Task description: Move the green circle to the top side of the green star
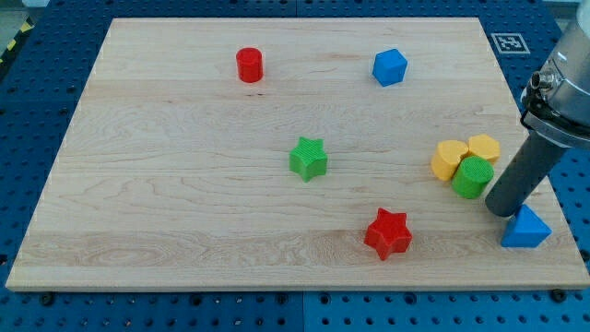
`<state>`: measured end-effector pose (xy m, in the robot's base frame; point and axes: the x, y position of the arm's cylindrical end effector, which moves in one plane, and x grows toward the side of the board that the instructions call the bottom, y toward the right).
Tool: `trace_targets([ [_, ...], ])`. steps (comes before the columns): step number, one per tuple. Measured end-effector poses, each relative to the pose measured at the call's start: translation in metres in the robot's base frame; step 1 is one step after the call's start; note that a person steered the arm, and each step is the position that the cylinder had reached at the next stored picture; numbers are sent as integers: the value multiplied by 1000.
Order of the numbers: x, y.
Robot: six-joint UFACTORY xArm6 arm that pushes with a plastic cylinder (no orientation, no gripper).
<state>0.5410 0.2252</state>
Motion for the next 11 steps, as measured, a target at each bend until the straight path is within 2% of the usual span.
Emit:
trace_targets([
  [2,-10,-7],
  [4,-22,-41],
  [7,-66,-58],
  [11,-150,-92],
])
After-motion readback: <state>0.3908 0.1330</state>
